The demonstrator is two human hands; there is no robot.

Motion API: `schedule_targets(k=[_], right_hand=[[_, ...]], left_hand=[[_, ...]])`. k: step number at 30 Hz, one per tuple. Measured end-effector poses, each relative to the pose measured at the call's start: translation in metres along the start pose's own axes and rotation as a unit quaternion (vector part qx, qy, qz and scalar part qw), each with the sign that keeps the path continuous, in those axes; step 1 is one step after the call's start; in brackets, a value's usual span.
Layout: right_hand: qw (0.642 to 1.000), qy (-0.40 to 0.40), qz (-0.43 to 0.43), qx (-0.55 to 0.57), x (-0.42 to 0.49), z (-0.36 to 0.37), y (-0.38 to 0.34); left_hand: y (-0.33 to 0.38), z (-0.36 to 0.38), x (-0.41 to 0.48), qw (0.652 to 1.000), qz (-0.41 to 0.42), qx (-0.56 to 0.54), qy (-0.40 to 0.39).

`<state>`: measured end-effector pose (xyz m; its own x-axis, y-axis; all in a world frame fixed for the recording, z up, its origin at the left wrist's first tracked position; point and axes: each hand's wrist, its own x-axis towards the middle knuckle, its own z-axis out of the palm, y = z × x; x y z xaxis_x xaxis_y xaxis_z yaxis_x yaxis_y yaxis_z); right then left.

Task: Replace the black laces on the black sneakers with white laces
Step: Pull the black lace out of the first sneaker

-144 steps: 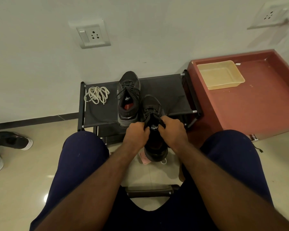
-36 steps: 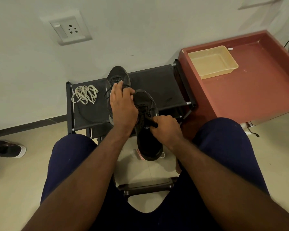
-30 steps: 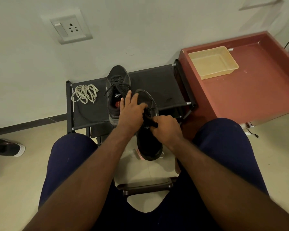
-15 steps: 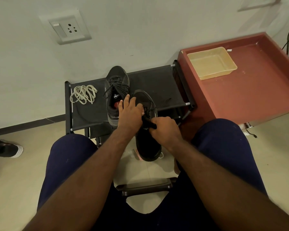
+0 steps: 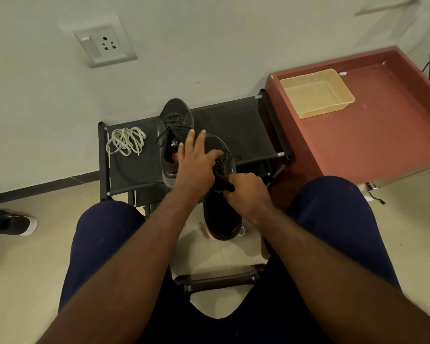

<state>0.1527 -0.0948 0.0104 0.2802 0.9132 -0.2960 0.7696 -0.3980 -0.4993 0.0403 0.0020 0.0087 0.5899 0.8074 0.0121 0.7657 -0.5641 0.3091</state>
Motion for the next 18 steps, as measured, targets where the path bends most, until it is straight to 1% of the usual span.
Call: schedule_targets(k=[2,3,5,7,9,11,13,14,15,16,17,18], right_hand=[[1.0,-0.003,-0.003,0.0,-0.001,0.0,0.0],[1.0,-0.005,-0.004,0.001,-0.001,0.001,0.0],[1.0,-0.006,-0.007,-0.004,-0.001,0.001,0.0],[1.0,-0.003,-0.013,-0.007,-0.002,0.001,0.0],[1.0,-0.001,-0.016,0.001,-0.001,0.0,0.0],[1.0,-0.002,-0.013,0.01,-0.002,-0.001,-0.001],[1.0,-0.002,-0.01,0.017,-0.001,-0.002,0.0],[1.0,-0.002,-0.009,0.019,-0.001,-0.002,0.001],[1.0,-0.003,-0.008,0.019,-0.001,-0.002,0.001],[1.0,-0.004,-0.009,0.018,-0.001,-0.002,0.0],[1.0,-0.006,-0.01,0.016,-0.001,-0.002,0.0],[1.0,-0.007,-0.011,0.014,-0.001,-0.002,0.0]], left_hand=[[0.002,0.01,-0.001,0.997,-0.006,0.051,-0.064],[0.003,0.012,-0.001,0.994,-0.011,0.07,-0.079],[0.004,0.014,-0.001,0.993,-0.02,0.082,-0.076],[0.001,0.014,0.0,0.996,-0.033,0.068,-0.058],[-0.005,0.017,0.0,0.999,-0.038,0.02,-0.023],[-0.008,0.017,0.001,0.994,-0.054,-0.086,0.049],[-0.009,0.01,0.002,0.963,-0.112,-0.206,0.135],[-0.009,0.004,0.003,0.944,-0.141,-0.242,0.174],[-0.011,-0.003,0.003,0.931,-0.163,-0.253,0.204],[-0.013,-0.008,0.003,0.927,-0.173,-0.246,0.222],[-0.015,-0.011,0.003,0.932,-0.169,-0.228,0.226],[-0.017,-0.012,0.003,0.944,-0.151,-0.199,0.215]])
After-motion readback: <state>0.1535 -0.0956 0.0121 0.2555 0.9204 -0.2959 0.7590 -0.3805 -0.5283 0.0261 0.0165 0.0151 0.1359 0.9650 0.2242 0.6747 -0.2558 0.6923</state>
